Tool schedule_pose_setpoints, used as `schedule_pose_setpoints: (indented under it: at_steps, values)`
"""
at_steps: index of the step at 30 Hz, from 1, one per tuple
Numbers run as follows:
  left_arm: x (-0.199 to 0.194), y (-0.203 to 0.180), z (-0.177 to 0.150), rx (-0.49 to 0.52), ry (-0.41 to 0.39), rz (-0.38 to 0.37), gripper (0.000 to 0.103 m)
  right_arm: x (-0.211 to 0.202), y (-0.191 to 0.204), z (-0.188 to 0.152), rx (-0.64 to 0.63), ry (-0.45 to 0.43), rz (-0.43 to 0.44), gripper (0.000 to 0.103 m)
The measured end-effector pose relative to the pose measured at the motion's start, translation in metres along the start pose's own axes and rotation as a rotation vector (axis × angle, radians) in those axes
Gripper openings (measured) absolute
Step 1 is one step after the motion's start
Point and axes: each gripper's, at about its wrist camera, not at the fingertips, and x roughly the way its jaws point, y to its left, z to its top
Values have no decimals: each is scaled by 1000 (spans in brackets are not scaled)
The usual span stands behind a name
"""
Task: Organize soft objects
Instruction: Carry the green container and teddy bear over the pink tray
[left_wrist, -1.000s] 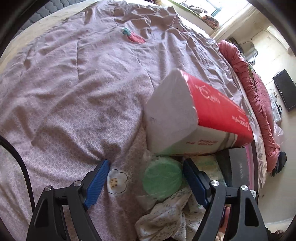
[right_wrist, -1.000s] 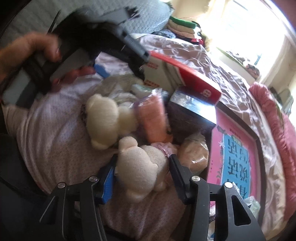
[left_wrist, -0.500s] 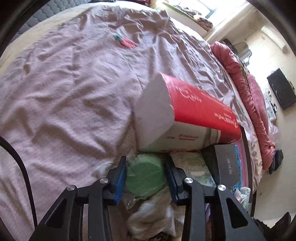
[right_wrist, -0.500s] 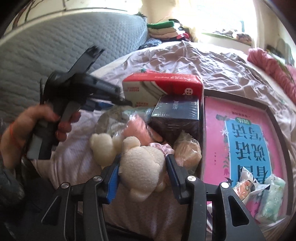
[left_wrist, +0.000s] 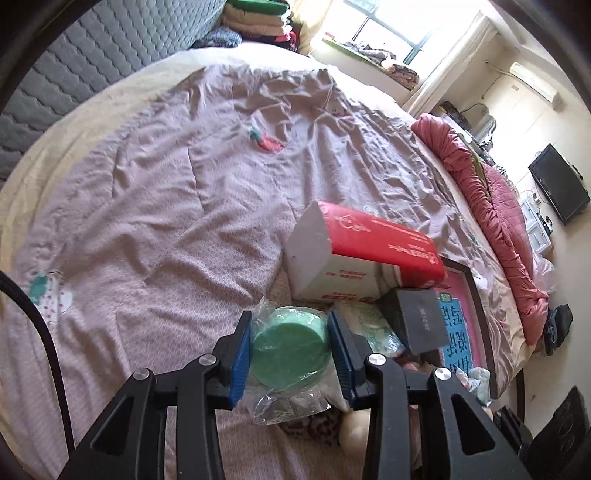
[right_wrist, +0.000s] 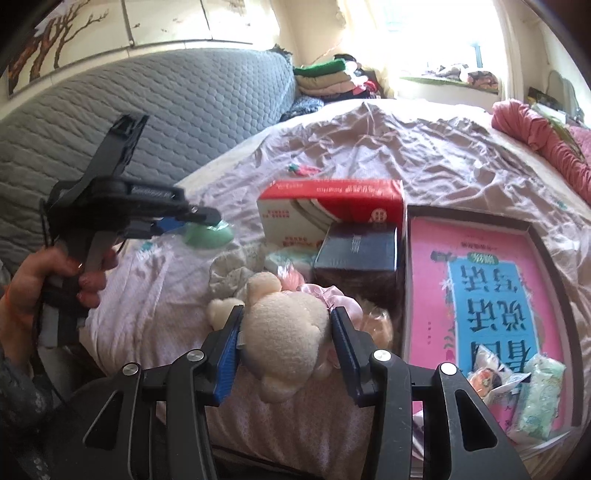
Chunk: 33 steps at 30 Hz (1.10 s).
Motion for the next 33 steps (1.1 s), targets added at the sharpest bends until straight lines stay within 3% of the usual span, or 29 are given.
schedule_pose_setpoints:
  at_steps: [7, 19, 33]
  values:
    - [-30, -24, -12, 39, -35, -11, 40, -24, 3, 7, 4, -53, -14, 48]
    - [-62, -112, -35, 201, -79, -63, 40, -75, -21, 17, 55, -146, -77, 48]
    - [-64, -178, -57, 305, -68, -104, 40, -130, -76, 13, 151, -224, -178, 48]
